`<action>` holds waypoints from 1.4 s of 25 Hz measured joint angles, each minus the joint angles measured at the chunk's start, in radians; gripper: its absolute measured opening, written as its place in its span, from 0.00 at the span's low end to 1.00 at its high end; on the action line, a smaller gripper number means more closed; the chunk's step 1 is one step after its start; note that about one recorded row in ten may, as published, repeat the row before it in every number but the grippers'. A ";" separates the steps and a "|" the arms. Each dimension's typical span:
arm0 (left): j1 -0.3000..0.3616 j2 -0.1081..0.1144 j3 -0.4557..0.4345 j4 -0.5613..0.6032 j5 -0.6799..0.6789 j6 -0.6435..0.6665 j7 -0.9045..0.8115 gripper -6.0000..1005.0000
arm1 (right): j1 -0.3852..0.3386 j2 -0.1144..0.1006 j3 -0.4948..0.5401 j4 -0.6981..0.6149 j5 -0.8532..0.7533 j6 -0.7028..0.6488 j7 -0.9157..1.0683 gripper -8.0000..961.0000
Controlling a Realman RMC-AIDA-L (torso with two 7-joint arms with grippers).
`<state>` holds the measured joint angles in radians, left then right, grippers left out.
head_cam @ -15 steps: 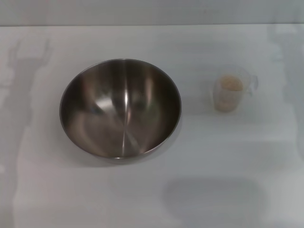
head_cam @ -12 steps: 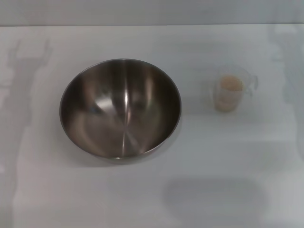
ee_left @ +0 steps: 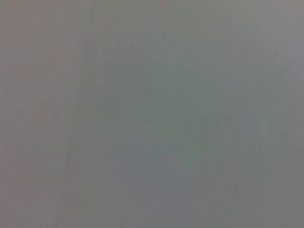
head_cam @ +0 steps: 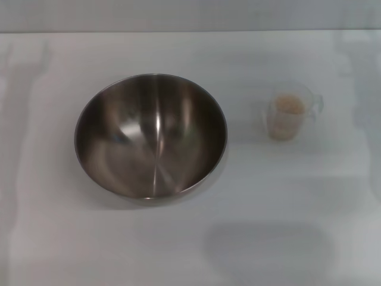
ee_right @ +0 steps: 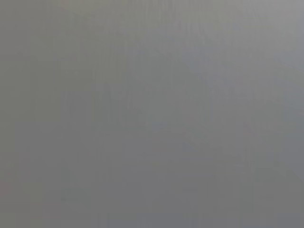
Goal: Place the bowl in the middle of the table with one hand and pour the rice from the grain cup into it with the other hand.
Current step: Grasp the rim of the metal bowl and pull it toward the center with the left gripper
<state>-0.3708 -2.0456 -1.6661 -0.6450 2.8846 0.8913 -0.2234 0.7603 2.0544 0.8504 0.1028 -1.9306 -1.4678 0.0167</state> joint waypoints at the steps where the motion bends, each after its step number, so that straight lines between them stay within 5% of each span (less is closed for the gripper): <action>1: 0.035 0.033 -0.013 -0.202 0.000 -0.245 -0.056 0.80 | 0.001 0.000 0.001 -0.002 0.000 0.000 0.000 0.60; 2: 0.035 0.033 -0.013 -0.202 0.000 -0.245 -0.056 0.80 | 0.001 0.000 0.001 -0.002 0.000 0.000 0.000 0.60; 6: 0.074 0.111 -0.015 -0.657 -0.007 -0.989 -0.111 0.80 | 0.002 0.000 0.002 -0.006 0.000 0.001 -0.003 0.60; 7: 0.074 0.111 -0.015 -0.657 -0.007 -0.989 -0.111 0.80 | 0.002 0.000 0.002 -0.006 0.000 0.001 -0.003 0.60; 9: 0.085 0.110 -0.026 -0.786 -0.017 -1.194 -0.068 0.80 | 0.003 0.000 0.002 -0.010 0.000 0.001 -0.003 0.60; 11: 0.076 0.086 -0.088 -0.951 -0.106 -1.513 0.097 0.80 | 0.004 -0.004 -0.001 -0.012 -0.001 0.003 -0.003 0.60; 12: 0.076 0.086 -0.088 -0.951 -0.106 -1.513 0.097 0.80 | 0.004 -0.004 -0.001 -0.012 -0.001 0.003 -0.003 0.60; 15: 0.032 0.035 -0.202 -1.042 -0.239 -1.834 0.308 0.80 | 0.004 -0.008 -0.005 -0.012 -0.001 0.003 -0.003 0.60; 16: -0.005 0.004 -0.267 -1.069 -0.271 -2.038 0.403 0.80 | 0.005 -0.010 -0.005 -0.012 -0.001 0.004 -0.003 0.60; 17: -0.005 0.004 -0.267 -1.069 -0.271 -2.038 0.403 0.80 | 0.005 -0.010 -0.005 -0.012 -0.001 0.004 -0.003 0.60; 21: -0.086 -0.010 -0.304 -1.069 -0.273 -2.389 0.452 0.80 | 0.014 -0.014 -0.006 -0.019 -0.001 0.018 -0.003 0.60; 29: -0.081 -0.018 -0.246 -1.068 -0.283 -2.505 0.447 0.80 | 0.025 -0.018 -0.007 -0.027 -0.001 0.036 -0.004 0.60; 35: -0.077 -0.020 -0.192 -1.009 -0.280 -2.473 0.434 0.80 | 0.020 -0.019 -0.007 -0.028 -0.002 0.030 -0.006 0.60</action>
<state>-0.4479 -2.0655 -1.8584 -1.6544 2.6045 -1.5819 0.2105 0.7804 2.0356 0.8437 0.0752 -1.9325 -1.4380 0.0112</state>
